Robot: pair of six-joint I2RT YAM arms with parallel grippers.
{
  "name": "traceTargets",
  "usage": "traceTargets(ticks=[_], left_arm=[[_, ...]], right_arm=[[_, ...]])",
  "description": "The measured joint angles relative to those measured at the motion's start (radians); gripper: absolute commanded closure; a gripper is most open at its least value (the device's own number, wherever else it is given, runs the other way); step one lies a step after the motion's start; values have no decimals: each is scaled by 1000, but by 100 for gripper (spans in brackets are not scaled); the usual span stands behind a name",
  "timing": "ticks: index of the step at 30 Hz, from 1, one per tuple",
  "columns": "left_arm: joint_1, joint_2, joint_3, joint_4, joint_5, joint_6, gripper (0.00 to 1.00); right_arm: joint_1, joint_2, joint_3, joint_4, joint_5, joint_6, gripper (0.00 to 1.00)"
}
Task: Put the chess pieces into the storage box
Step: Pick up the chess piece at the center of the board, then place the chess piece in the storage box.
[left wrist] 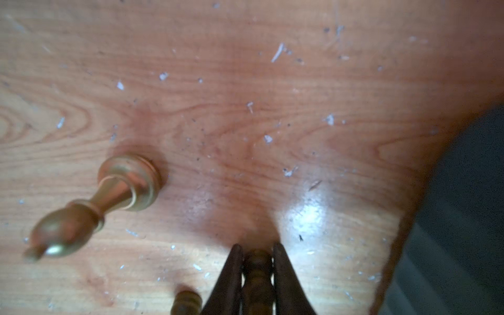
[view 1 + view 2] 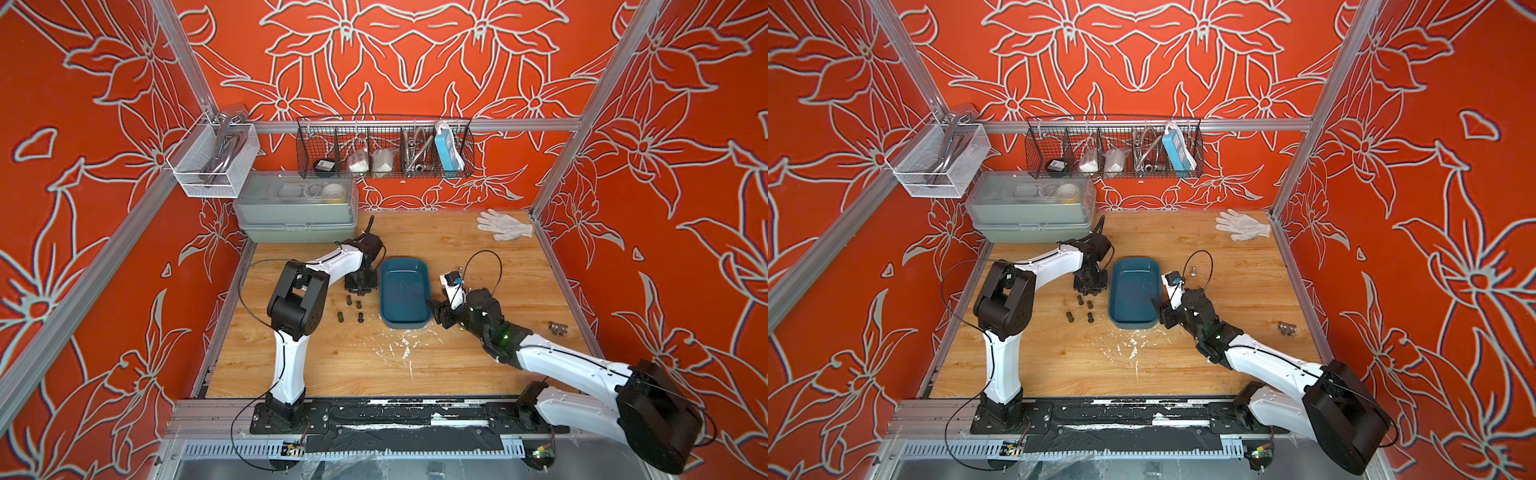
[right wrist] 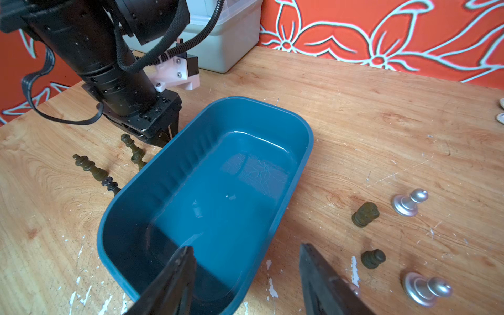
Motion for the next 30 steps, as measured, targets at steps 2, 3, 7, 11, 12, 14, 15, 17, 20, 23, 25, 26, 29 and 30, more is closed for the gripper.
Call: traceTargets(ticks=[2,3,7,11,12,14,15,17,20,23,25,26,29,30], left_arm=[[0,0,0,0,0,0,83],[0,0,0,0,0,0,83],[0,0,0,0,-1,1,84],[-2,-3,0,-4,-13,0,85],[-3,-4,0,-7,-18,0,87],[-5,-10,0,-17,-30,0,87],[-7,-17,0,-24,-38,0,87],[-12,-32,2,-41,-52,-1,87],[-24,-53,26,-73,-70,-2,87],[-45,-64,86,-111,-95,-2,87],[-64,-70,130,-128,-106,-2,87],[-76,-74,154,-138,-110,-2,87],[-111,-76,232,-167,-116,-2,87],[-123,-76,257,-175,-116,-2,87]], right_arm=[[0,2,0,0,0,0,35],[0,2,0,0,0,0,35],[0,2,1,0,0,2,35],[0,2,1,0,2,3,35],[0,2,1,-1,3,3,35],[0,2,1,-1,4,4,35],[0,2,1,-1,5,5,35],[0,2,1,-1,7,6,35],[0,-3,1,-2,13,7,35],[0,-18,1,-5,27,8,35],[0,-33,1,-5,34,8,35],[0,-42,1,-5,39,8,35],[0,-66,1,-4,56,8,35],[0,-72,1,-3,60,8,35]])
